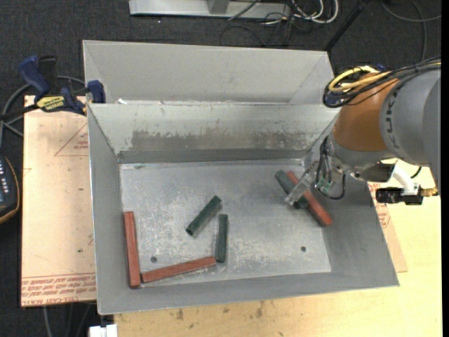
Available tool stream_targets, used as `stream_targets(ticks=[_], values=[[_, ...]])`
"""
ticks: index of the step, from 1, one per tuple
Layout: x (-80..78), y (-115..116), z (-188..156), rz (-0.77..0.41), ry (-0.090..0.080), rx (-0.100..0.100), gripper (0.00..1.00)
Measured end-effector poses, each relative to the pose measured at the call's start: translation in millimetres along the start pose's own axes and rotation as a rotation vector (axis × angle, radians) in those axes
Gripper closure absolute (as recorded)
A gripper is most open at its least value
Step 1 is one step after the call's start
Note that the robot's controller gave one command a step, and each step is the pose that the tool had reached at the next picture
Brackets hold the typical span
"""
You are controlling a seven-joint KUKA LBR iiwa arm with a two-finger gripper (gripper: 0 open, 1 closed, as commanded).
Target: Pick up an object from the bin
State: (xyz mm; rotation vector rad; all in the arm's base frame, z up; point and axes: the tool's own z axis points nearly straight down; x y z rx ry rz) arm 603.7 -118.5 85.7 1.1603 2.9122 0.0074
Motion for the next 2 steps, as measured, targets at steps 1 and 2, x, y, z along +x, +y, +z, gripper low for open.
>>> stream_targets(ticks=[1,2], values=[[-1.6,1.8,-48.4,-0.003,-0.001,0.002,1.00],[-3.2,3.5,-96.3,-0.006,-0.002,0.002,1.00]])
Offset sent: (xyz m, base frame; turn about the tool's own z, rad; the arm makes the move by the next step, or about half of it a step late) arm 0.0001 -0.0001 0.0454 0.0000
